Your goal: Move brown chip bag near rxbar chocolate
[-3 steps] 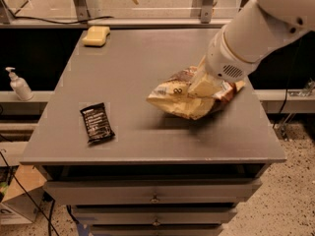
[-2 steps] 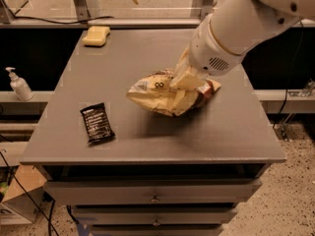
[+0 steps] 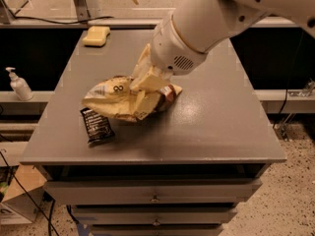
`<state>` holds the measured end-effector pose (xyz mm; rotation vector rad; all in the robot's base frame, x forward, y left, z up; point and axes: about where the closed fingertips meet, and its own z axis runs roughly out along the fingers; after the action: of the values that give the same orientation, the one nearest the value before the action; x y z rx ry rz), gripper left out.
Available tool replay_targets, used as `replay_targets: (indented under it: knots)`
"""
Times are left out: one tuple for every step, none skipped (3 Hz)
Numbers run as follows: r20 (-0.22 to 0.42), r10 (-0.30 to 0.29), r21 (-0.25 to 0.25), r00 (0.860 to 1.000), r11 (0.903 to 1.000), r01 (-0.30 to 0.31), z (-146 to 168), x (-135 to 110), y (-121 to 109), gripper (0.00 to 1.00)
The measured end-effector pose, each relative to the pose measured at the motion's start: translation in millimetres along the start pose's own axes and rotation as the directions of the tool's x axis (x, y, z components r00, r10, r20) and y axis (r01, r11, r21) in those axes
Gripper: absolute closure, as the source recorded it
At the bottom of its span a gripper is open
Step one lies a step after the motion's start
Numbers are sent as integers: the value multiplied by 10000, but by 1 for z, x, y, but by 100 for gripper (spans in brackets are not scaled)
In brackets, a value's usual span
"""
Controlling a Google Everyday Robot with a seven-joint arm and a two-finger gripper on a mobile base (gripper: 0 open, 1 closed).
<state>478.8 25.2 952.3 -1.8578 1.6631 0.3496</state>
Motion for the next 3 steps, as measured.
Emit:
replay_targets:
  knots:
    - [406, -284, -543, 9988, 9981, 306, 20, -17, 12, 82]
    - [423, -381, -845, 9984, 9956, 415, 38, -16, 18, 59]
    - [416, -413, -800, 9983, 9958, 445, 36, -18, 18, 36]
